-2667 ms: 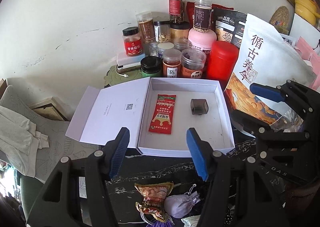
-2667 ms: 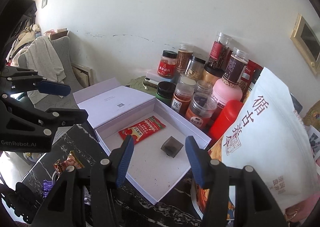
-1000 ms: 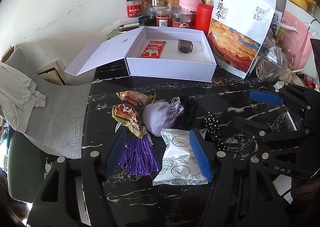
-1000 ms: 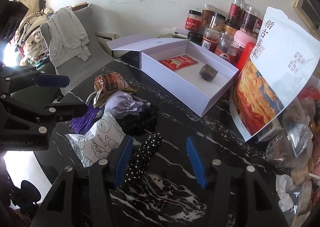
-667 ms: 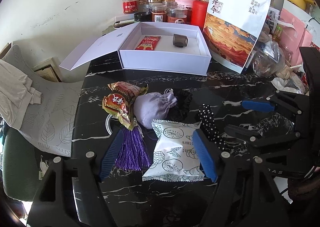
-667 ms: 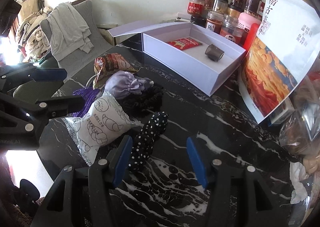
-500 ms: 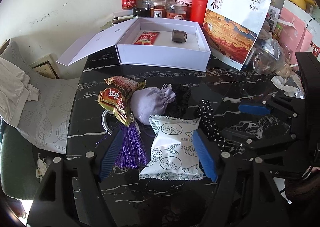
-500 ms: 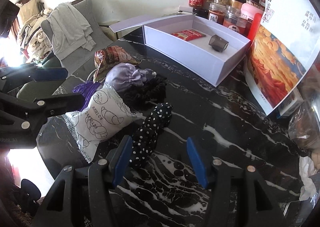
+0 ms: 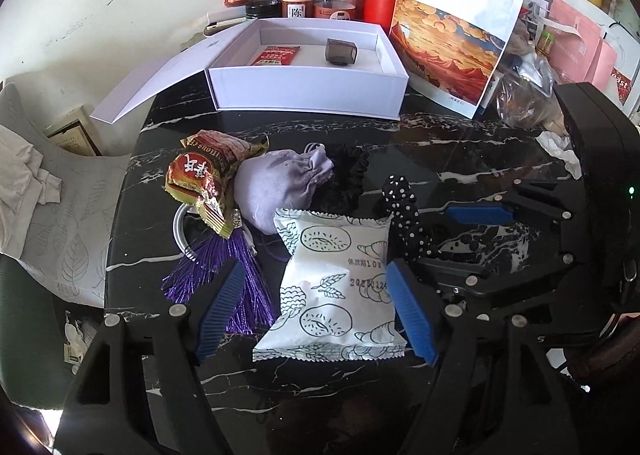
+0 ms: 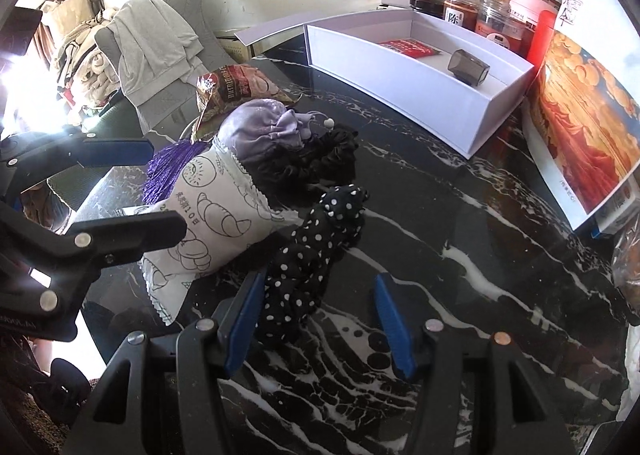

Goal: Organize objects
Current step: 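Grasp the black polka-dot scrunchie with the right tool while the left tool reaches the white pouch, then close the left tool on the white printed pouch while the right tool lifts the scrunchie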

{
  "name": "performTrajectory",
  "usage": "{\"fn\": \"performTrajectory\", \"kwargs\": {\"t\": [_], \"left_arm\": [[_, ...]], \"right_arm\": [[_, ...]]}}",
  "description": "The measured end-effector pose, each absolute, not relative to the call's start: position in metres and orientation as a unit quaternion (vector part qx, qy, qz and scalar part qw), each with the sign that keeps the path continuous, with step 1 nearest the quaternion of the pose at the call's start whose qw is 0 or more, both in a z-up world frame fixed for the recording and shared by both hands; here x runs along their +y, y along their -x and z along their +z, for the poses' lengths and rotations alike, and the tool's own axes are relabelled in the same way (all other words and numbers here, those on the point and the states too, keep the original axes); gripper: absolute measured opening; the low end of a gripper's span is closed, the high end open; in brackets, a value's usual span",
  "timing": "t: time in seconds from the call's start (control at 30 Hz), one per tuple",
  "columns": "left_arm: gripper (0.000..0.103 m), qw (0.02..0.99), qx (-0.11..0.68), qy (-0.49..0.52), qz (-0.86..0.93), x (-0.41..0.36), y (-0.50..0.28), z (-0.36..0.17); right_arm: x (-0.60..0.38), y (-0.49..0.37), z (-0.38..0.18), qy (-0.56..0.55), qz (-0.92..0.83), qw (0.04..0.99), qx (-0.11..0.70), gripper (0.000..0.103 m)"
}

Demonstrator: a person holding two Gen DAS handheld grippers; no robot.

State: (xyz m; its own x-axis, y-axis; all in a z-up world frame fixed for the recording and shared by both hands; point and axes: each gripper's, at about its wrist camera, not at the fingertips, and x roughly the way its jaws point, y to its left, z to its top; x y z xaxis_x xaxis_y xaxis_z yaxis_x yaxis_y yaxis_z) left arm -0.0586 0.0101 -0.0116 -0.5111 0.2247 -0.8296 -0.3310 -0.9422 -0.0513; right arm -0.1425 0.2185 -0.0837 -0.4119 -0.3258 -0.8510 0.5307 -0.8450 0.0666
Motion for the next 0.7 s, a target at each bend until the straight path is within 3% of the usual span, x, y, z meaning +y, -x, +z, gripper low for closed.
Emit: {"fn": "performTrajectory", "kwargs": {"t": [0.2,0.27,0.37,0.53,0.63,0.7], "left_arm": [[0.072,0.162,0.075,0.477,0.861,0.021,0.061,-0.02],[0.072,0.165,0.076,0.481,0.858,0.024,0.062,-0.023],[0.072,0.163,0.084,0.485,0.855,0.031,0.063,-0.03],[0.072,0.166,0.111,0.481,0.854,0.045,0.061,-0.039],[0.061,0.174,0.124,0.46,0.862,0.053,0.054,-0.035],[0.059,0.182,0.131,0.455,0.862,0.057,0.05,-0.033]], "right_arm": [[0.222,0.146,-0.088,-0.474,-0.832,0.261,0.124,0.046],[0.228,0.145,-0.087,-0.47,-0.834,0.258,0.131,0.034],[0.238,0.145,-0.088,-0.467,-0.837,0.253,0.133,0.028],[0.251,0.144,-0.087,-0.468,-0.838,0.248,0.129,0.026],[0.256,0.141,-0.087,-0.468,-0.839,0.247,0.125,0.026],[0.259,0.138,-0.087,-0.468,-0.84,0.245,0.121,0.026]]}}
